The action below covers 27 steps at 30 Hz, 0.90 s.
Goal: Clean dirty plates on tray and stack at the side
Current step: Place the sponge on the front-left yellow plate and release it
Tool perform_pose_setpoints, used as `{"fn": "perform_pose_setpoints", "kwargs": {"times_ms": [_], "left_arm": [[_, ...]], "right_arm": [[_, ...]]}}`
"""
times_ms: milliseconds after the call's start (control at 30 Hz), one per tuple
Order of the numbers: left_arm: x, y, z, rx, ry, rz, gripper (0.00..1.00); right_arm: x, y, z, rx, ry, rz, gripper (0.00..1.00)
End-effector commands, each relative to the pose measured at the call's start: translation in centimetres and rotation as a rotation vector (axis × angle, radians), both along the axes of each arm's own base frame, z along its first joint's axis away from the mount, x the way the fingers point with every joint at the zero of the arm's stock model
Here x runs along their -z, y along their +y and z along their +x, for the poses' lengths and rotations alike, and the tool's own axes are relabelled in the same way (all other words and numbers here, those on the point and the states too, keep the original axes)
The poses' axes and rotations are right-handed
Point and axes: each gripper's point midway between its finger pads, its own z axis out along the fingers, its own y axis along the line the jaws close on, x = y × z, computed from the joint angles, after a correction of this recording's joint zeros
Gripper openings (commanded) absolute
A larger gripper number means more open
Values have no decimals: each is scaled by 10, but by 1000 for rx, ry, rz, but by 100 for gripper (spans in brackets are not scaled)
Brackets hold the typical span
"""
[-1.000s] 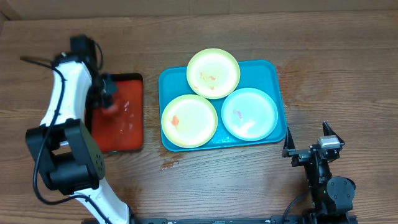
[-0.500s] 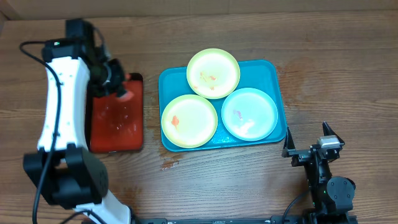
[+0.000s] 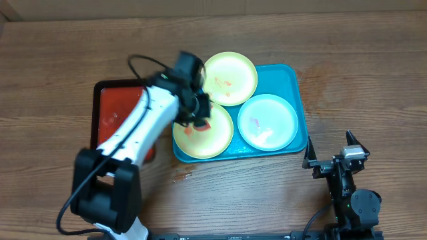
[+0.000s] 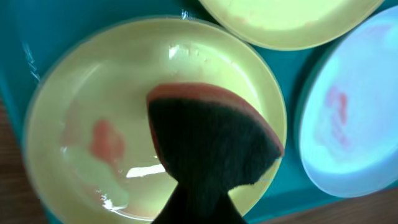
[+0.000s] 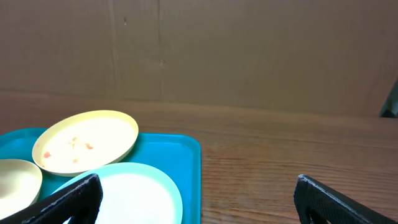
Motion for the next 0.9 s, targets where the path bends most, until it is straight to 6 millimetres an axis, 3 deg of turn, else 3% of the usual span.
{"fn": "perform_pose_setpoints", "kwargs": {"times_ms": [0,133,333,400,467,567,733,867], "left_arm": [[24,0,-3,-144,-17,61,4],[41,-7,0,-220,-87,64,4],[54,-4,-2,-255,-123,89,9],[53,1,0,-263,-136,111,32],[53,2,1,-261,-141,115,48],[49,-4,1,-213,-138,98,56],[11,-19,11,-148,-143,33,59],[-48,-4,31,-152,-210,26,58]], "right_arm": [[2,0,0,2,-3,0,100],[2,0,0,2,-2,0,100],[2,0,0,2,-3,0,100],[2,0,0,2,-2,0,100],[2,0,0,2,-3,0,100],[2,0,0,2,-3,0,100],[2,0,0,2,-3,0,100],[2,0,0,2,-2,0,100]]}}
